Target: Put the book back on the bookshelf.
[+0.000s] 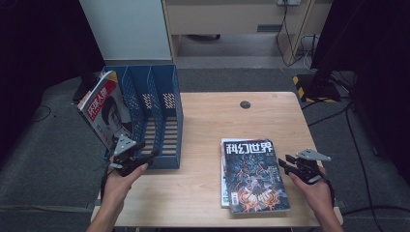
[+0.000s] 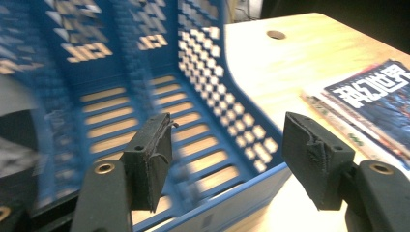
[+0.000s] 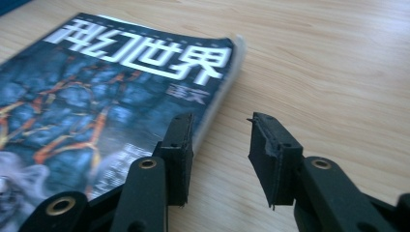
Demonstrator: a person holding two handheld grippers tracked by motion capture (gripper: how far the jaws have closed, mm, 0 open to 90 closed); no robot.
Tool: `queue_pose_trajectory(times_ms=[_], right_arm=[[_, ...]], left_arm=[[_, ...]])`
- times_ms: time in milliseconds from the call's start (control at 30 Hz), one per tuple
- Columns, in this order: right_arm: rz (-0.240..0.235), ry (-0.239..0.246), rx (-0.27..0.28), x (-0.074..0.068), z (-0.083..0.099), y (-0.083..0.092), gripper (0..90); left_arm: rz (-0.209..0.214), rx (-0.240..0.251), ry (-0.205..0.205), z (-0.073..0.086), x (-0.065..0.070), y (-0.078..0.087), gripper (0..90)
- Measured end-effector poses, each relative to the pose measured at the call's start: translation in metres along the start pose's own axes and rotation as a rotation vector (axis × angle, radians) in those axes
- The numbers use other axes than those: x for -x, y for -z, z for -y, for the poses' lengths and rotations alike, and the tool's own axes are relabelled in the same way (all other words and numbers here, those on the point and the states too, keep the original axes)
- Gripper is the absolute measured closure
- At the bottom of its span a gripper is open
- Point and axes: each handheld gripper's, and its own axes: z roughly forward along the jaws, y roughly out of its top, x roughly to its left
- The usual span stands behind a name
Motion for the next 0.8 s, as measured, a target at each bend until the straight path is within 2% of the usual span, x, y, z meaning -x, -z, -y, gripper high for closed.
queue_pose_trajectory(times_ms=[100, 267, 400, 467, 500, 567, 700, 800], right_arm=[[-0.033, 0.006, 0.008, -0.006, -0.004, -0.002, 58.4], [-0.07, 0.006, -0.015, -0.013, -0.006, -0.011, 45.3], [-0.084, 0.003, -0.043, -0.014, -0.005, -0.016, 38.2], [-0.093, -0.015, -0.049, -0.014, -0.004, -0.019, 37.8], [-0.099, -0.02, -0.047, -0.015, -0.004, -0.02, 38.4], [-0.11, -0.016, -0.044, -0.016, -0.004, -0.021, 37.9], [-0.1, 0.009, -0.04, -0.018, -0.004, -0.02, 37.8], [-0.096, 0.025, -0.039, -0.019, -0.004, -0.02, 38.0]], left_arm=[[0.025, -0.019, -0.011, -0.003, 0.017, -0.014, 34.3], [0.08, -0.052, -0.04, -0.009, 0.051, -0.039, 33.4], [0.14, -0.047, -0.016, -0.016, 0.075, -0.06, 32.4], [0.152, -0.059, -0.012, -0.016, 0.087, -0.071, 32.2], [0.175, -0.064, -0.016, -0.015, 0.094, -0.077, 32.1], [0.199, -0.082, -0.023, -0.013, 0.106, -0.086, 31.7], [0.241, -0.111, -0.028, -0.006, 0.126, -0.103, 31.2], [0.229, -0.133, -0.075, 0.001, 0.136, -0.11, 30.7]])
